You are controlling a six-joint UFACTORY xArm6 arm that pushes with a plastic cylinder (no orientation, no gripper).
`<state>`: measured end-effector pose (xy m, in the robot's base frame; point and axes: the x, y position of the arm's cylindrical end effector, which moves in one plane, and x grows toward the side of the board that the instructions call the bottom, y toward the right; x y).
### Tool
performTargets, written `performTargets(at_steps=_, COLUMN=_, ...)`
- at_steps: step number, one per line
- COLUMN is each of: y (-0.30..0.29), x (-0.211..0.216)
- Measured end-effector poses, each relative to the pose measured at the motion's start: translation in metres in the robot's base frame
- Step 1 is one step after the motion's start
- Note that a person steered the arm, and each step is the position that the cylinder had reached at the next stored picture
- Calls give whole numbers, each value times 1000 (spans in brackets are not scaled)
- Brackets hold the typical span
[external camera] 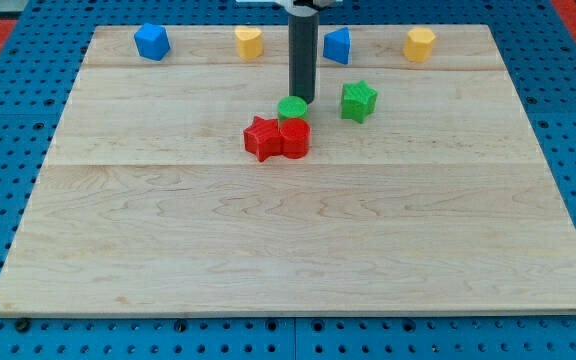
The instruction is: Push the green star closer to the green circle
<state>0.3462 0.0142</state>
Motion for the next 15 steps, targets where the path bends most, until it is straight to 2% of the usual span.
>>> performTargets(at_steps=1, y=0, x=13)
performTargets(at_steps=5, y=32, x=14)
performTargets(at_steps=6, y=44, x=31)
performTargets(at_steps=7, y=94, x=32)
performTargets(at_steps=8, y=105, x=8)
performTargets(at_steps=9, y=111, x=4)
performTargets(at_steps=11, y=102, x=-2)
performTargets(at_steps=12, y=50, x=-3)
performTargets(at_steps=14, y=107, x=-2)
performTargets(at_steps=15, y=81, x=8)
